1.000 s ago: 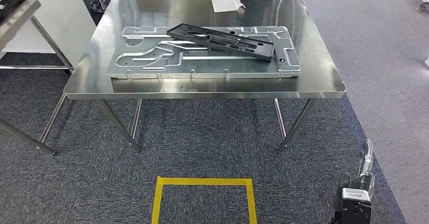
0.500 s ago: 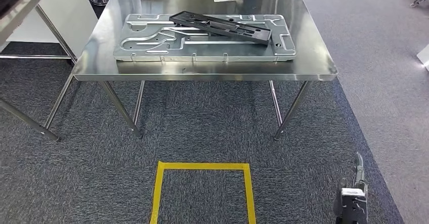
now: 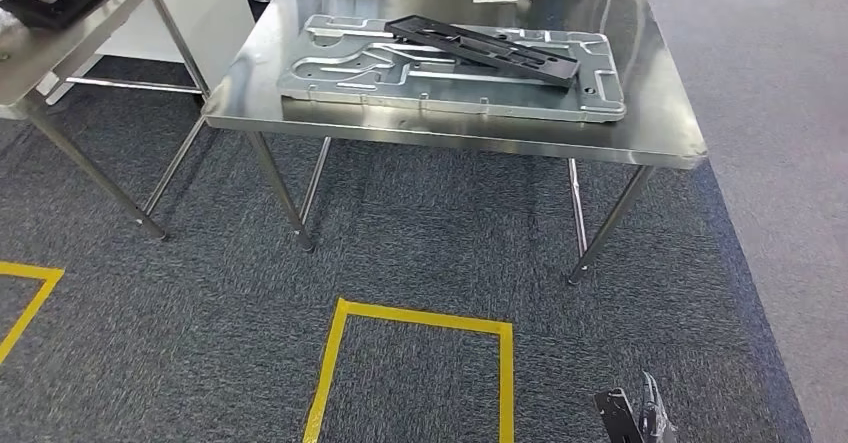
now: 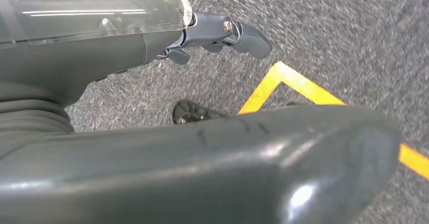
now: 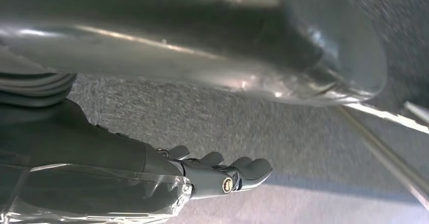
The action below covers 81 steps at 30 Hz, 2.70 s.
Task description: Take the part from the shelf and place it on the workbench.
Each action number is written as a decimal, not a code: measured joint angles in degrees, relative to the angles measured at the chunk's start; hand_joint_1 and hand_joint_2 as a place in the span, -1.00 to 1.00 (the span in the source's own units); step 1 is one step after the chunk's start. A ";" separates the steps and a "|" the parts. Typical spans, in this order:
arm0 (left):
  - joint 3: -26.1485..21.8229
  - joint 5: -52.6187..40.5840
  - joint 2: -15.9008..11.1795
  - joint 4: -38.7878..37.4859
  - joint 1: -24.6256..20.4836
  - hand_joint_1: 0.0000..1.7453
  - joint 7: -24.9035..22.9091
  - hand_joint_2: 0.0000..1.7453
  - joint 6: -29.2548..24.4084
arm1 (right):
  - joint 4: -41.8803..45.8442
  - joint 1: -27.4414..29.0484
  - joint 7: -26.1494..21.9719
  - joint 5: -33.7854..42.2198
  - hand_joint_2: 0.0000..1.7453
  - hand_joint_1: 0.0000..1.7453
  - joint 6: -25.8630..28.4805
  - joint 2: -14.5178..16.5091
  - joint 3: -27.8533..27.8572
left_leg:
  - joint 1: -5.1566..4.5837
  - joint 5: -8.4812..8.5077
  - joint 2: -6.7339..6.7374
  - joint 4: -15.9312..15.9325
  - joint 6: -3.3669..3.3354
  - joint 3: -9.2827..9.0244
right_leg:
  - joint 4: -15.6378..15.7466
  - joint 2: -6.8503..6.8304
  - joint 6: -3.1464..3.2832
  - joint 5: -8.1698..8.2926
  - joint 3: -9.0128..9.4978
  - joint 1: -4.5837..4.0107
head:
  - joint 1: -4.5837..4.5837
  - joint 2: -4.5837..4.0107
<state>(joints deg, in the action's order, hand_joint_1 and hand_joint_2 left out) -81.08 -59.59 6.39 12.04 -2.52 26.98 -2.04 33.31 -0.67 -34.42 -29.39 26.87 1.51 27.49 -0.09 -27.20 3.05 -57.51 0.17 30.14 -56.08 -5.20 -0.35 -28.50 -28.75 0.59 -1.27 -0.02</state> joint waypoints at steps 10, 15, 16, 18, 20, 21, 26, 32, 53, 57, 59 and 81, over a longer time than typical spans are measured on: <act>0.04 -0.80 -0.15 0.00 0.18 -1.00 -1.70 -1.00 -1.66 | -13.38 -2.56 10.54 -2.68 -1.00 -1.00 -0.33 -1.99 0.03 | 0.28 1.49 -4.75 1.62 -2.63 1.08 | -16.30 5.00 -1.84 -7.34 -7.64 0.39 | 0.03 0.00; 0.04 -0.61 -0.17 -0.04 0.19 -1.00 -2.54 -1.00 -3.20 | -19.13 -1.61 24.14 -6.17 -1.00 -1.00 -1.97 -1.43 -0.25 | 0.20 1.26 -8.11 0.16 -1.49 1.94 | -1.90 8.98 -1.58 -0.34 -0.96 0.96 | 0.03 0.00; 0.04 -0.46 -0.19 -0.04 0.16 -1.00 -2.65 -1.00 -3.37 | -19.82 -1.53 27.11 -6.70 -1.00 -1.00 -2.47 -1.12 -0.44 | 0.21 1.36 -8.66 0.03 -1.07 2.25 | -1.46 9.30 -1.37 -0.56 -0.88 0.85 | 0.03 0.00; 0.01 -0.07 -0.30 -0.04 0.21 -1.00 -2.95 -1.00 -3.81 | -20.73 -1.52 32.50 -7.56 -1.00 -1.00 -3.56 -0.29 -0.80 | 0.39 1.54 -9.30 -0.06 -0.30 2.76 | -1.20 8.19 -0.64 -0.26 -0.97 0.81 | 0.03 0.00; -0.08 0.52 -0.43 -0.07 0.18 -1.00 -3.33 -1.00 -4.40 | -21.27 -1.57 36.44 -8.19 -1.00 -1.00 -4.67 0.55 -1.16 | 0.40 -0.05 -7.42 -2.32 0.29 3.90 | -0.78 6.89 0.30 0.11 -0.96 0.96 | -0.01 0.00; -0.12 0.85 -0.48 -0.09 0.01 -1.00 -3.54 -1.00 -4.76 | -21.49 -1.53 37.73 -8.45 -1.00 -1.00 -5.18 0.92 -1.38 | 0.45 -1.91 -5.92 -5.33 0.53 5.22 | -0.64 6.12 0.65 0.22 -0.99 0.95 | -0.04 0.00; -1.00 2.85 -0.27 -0.11 -0.68 -1.00 -4.86 -1.00 -8.11 | -22.08 -1.50 39.55 -10.10 -1.00 -1.00 -7.51 2.19 -2.43 | 0.81 -5.61 -3.29 -15.00 1.27 8.73 | -0.78 2.24 0.91 0.17 -1.21 0.56 | -0.08 0.00; -3.01 4.78 0.88 -0.11 -1.55 -1.00 -6.35 -1.00 -12.72 | -22.14 -2.25 38.66 -13.23 -1.00 -1.00 -8.62 3.04 -5.05 | 0.14 -0.51 -0.02 0.02 -0.32 0.79 | -1.06 -1.13 -0.63 -0.31 -0.63 -0.06 | -0.02 0.00; -5.45 5.60 3.03 -0.11 -2.49 -1.00 -7.85 -1.00 -16.05 | -22.48 -2.28 38.35 -15.09 -1.00 -1.00 -9.15 4.02 -8.73 | 0.48 -5.12 -4.39 -11.19 0.59 7.84 | -0.76 5.24 1.23 0.24 -1.39 0.53 | -0.08 0.00; -5.45 5.62 3.08 -0.11 -2.43 -1.00 -7.95 -1.00 -16.26 | -22.49 -2.33 38.35 -15.11 -1.00 -1.00 -9.16 4.05 -8.75 | 0.99 -4.40 -3.02 -13.42 1.15 8.45 | -0.87 2.10 1.04 -0.03 -1.23 0.36 | -0.08 0.00; -5.46 5.64 3.07 -0.11 -2.53 -1.00 -8.30 -1.00 -16.82 | -22.49 -2.38 38.35 -15.26 -1.00 -1.00 -9.14 4.15 -8.78 | 0.81 -1.09 -1.08 -5.15 0.90 3.88 | -0.95 0.81 0.60 -0.32 -0.90 0.25 | -0.07 0.00; -5.84 7.48 3.57 -0.11 -3.00 -1.00 -9.65 -1.00 -19.68 | -22.54 -3.07 38.18 -19.82 -1.00 -1.00 -9.33 5.44 -11.73 | 0.16 1.06 -9.53 -0.26 -0.92 2.51 | -2.05 9.76 -0.54 -0.66 -1.73 0.49 | 0.00 0.01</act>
<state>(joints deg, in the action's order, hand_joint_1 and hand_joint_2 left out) -86.93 -52.12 9.96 11.93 -5.52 17.33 -21.71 10.78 -3.74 3.76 -49.21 17.54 6.95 15.75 0.07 -26.13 -6.48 -57.77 -0.75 32.65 -58.13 4.56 -0.89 -29.16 -30.49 1.08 -1.27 -0.02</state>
